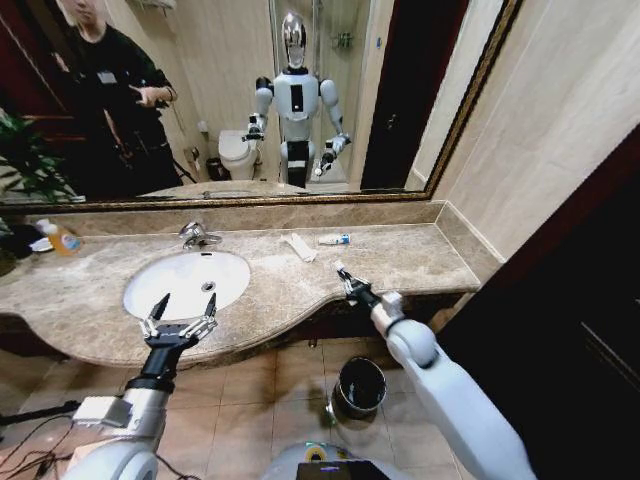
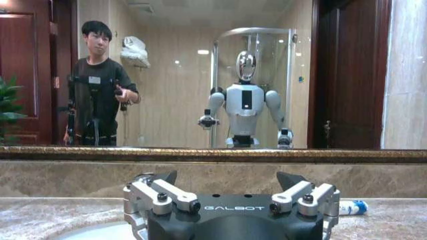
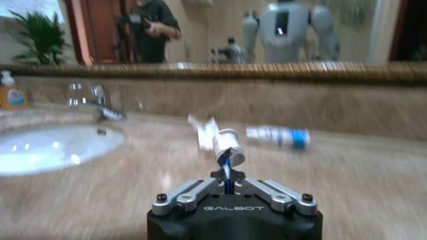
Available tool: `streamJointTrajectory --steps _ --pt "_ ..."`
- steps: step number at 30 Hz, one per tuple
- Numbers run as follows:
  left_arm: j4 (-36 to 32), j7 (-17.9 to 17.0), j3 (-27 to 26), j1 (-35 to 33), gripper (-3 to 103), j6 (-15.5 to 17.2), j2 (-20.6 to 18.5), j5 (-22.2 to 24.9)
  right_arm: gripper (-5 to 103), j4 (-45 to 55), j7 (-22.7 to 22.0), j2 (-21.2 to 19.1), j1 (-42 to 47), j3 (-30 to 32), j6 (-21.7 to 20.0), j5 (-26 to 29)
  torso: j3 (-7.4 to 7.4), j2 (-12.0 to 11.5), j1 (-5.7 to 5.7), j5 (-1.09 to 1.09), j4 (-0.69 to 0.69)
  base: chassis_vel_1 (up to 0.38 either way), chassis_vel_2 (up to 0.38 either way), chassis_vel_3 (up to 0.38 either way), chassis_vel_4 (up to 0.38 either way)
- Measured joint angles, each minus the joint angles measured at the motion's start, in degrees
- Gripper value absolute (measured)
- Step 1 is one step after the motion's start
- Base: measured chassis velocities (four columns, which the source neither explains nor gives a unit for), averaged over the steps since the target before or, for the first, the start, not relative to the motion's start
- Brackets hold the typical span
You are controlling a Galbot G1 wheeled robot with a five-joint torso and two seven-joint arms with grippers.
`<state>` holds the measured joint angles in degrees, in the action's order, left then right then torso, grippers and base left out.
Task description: Pick up the trash from the sink and place it in the trash bin.
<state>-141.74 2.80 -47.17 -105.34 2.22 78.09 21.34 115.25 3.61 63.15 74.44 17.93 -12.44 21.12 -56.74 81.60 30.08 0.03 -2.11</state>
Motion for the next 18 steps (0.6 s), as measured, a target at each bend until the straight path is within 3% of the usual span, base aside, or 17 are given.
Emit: streamJointTrajectory --steps 3,5,6,12,18 --pt "0.0 0.0 0.0 0.0 100 0.0 0.0 0.0 2 -0.1 4.3 1.5 9.3 5.7 4.9 -1.3 0.0 0.0 -0.01 -0.02 0.02 0.0 0.0 0.0 0.0" --pt "0.0 0.0 0.0 0.0 100 0.0 0.0 0.0 2 -0.8 5.4 1.9 10.6 6.4 6.4 -1.7 0.01 0.0 -0.01 -0.01 0.02 0.0 0.0 0.0 0.0" --pt "0.0 0.0 0.0 0.0 100 0.0 0.0 0.0 2 -3.0 7.5 2.7 12.2 7.6 9.7 -2.4 0.0 0.0 -0.01 -0.02 0.02 0.0 0.0 0.0 0.0" --pt "0.0 0.0 0.0 0.0 100 0.0 0.0 0.0 2 -15.8 9.4 6.2 10.9 8.7 16.8 -4.6 0.0 0.0 0.0 -0.01 0.0 0.0 0.0 0.0 0.0" --pt "0.0 0.0 0.0 0.0 100 0.0 0.0 0.0 2 -28.3 8.7 10.0 5.9 8.7 19.1 -6.2 0.0 0.0 0.0 -0.02 -0.01 0.0 0.0 0.0 0.0"
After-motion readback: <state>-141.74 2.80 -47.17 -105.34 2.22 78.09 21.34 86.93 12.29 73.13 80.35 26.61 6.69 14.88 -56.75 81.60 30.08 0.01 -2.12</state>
